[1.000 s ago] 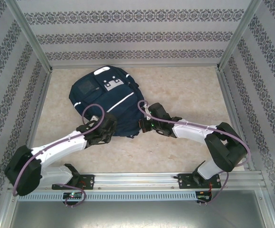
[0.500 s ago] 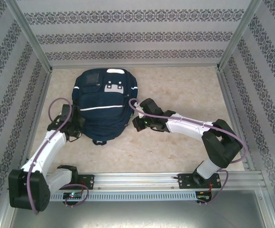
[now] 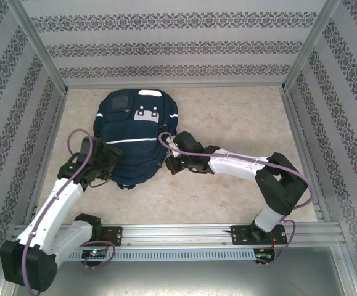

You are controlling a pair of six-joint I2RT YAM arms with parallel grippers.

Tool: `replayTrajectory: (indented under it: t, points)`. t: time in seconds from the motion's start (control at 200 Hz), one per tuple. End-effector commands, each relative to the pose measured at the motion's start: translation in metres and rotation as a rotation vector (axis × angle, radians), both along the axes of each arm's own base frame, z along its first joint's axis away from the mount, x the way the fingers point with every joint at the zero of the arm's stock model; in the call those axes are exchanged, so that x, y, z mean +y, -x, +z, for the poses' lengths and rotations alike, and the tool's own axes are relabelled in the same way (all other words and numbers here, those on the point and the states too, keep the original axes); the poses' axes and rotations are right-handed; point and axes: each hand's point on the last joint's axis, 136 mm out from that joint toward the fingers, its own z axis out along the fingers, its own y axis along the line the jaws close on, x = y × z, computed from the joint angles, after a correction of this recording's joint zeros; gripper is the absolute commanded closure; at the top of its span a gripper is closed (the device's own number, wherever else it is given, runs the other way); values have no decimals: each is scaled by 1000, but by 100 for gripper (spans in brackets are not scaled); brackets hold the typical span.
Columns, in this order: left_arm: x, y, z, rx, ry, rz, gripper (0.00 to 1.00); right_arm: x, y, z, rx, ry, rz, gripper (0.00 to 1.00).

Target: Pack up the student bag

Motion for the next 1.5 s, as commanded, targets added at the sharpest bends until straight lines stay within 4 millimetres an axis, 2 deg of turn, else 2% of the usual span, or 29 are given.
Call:
replayTrajectory:
  t: [0.0, 0.1, 0.19, 0.24, 0.395, 0.515, 0.55, 0.595, 0.625, 0.704, 0.819, 0.909, 1.159, 1.494]
  points:
    - [-38, 15, -20, 72, 120, 23, 35, 3, 1, -2, -9, -33, 5, 87]
    - [-67, 11, -21, 72, 131, -5, 35, 6, 1, 0, -14, -49, 12, 82]
    - [-80, 4, -24, 72, 95, -8, 35, 6, 3, 0, -14, -62, 22, 72]
    - [-85, -1, -27, 77, 83, -8, 35, 5, 4, 0, -14, -68, 25, 71]
    - [-84, -12, -43, 97, -1, 19, 35, 3, 9, 1, -11, -96, 41, 67]
    - [-79, -22, -50, 96, -73, 28, 40, 4, 13, -1, -4, -116, 59, 65]
    - [-77, -23, -50, 103, -92, 30, 47, 5, 14, -3, -1, -116, 64, 65]
    - [-75, -25, -49, 103, -122, 25, 69, 6, 14, -4, 1, -122, 71, 64]
    - [-71, -24, -48, 109, -143, 29, 80, 7, 13, -5, 5, -131, 73, 63]
    - [-61, -20, -39, 117, -195, 39, 100, 11, 13, -7, 21, -162, 88, 61]
    - [-49, -16, -25, 94, -228, 52, 100, 20, 12, -6, 34, -222, 115, 60]
    - [-49, -16, -19, 79, -217, 50, 100, 27, 13, -9, 30, -241, 132, 55]
    - [-57, -15, -26, 123, -201, 37, 100, 37, 3, -35, -36, -150, 115, 53]
    - [-58, -15, -29, 131, -190, 39, 100, 49, -12, -46, -101, -96, 93, 52]
